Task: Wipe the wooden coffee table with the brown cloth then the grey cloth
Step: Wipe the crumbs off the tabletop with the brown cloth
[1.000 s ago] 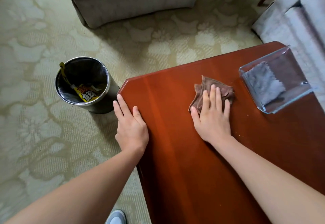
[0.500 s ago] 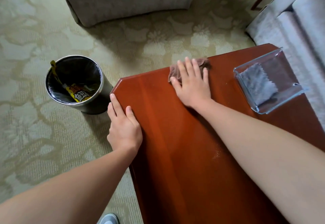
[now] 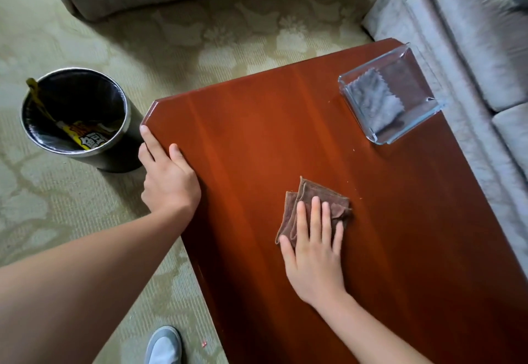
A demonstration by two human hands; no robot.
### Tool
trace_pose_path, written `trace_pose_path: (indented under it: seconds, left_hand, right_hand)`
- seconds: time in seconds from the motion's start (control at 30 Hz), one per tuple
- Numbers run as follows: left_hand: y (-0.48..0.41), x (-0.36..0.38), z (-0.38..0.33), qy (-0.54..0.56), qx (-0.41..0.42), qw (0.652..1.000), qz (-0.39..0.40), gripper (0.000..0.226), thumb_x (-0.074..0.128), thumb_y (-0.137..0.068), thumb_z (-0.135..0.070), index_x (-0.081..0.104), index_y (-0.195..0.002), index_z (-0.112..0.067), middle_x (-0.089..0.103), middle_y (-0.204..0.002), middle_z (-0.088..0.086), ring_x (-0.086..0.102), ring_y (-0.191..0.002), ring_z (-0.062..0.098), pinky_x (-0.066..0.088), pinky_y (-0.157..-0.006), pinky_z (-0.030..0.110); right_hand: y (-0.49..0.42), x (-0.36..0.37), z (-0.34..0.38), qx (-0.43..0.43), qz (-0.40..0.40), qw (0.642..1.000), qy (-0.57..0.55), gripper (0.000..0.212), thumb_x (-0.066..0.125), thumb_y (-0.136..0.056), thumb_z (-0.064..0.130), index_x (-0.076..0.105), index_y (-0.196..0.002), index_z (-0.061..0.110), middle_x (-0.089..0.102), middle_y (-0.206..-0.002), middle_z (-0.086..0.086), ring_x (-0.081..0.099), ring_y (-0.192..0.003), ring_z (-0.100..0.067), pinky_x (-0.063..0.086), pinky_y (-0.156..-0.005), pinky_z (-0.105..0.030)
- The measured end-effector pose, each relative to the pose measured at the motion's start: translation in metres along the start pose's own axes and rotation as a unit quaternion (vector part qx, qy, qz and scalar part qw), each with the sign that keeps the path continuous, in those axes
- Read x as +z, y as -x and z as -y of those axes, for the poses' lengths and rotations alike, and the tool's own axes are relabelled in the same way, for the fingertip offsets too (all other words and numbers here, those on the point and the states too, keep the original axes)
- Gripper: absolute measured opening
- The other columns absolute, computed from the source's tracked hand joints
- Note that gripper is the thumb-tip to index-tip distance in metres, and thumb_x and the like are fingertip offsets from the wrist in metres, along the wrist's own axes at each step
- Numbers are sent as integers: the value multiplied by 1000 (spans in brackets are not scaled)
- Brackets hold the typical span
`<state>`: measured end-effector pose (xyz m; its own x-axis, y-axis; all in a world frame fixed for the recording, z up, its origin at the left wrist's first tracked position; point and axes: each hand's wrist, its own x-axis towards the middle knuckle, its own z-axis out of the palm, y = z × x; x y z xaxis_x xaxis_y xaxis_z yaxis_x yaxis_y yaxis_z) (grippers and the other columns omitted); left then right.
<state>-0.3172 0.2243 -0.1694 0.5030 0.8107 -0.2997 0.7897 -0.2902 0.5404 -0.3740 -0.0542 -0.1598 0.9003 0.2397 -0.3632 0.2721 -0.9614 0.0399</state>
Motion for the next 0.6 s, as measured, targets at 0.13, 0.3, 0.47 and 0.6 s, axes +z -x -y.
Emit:
trace_pose_path:
  seconds: [0.13,0.3,0.47,0.6]
  left_hand:
    - [0,4,1,-16,-4,1000,-18,63,25,-110,-49,4,-167,-32,26,-168,0,60,-112,53,45,-94,59]
    - [0,5,1,-16,5,999,-33,62,26,-110,-47,6,-167,-31,27,-168,0,58,-116,53,44,-97,59]
    - [-5,10,8,-61,119,989,-65,61,31,-108,-31,15,-166,-24,5,-176,5,20,-158,36,25,-121,55]
    - [-3,10,6,-149,351,924,-44,65,49,-95,-5,38,-156,-25,11,-174,9,11,-160,33,11,-127,55]
  right_hand:
    - [-53,-22,49,-37,-20,998,-49,75,27,-104,61,11,-167,22,3,-175,-15,0,-161,-36,9,-124,-69]
    - [-145,-50,119,-60,-56,995,-49,77,29,-103,62,11,-168,26,-3,-176,-8,-9,-161,-32,-2,-123,-68]
    - [-128,-43,85,-92,-64,993,-35,74,22,-105,63,6,-168,27,-2,-176,-3,-8,-162,-27,4,-126,-63]
    - [-83,-23,15,-78,-71,994,-36,74,24,-104,63,10,-168,27,3,-176,-3,-3,-162,-25,7,-127,-61]
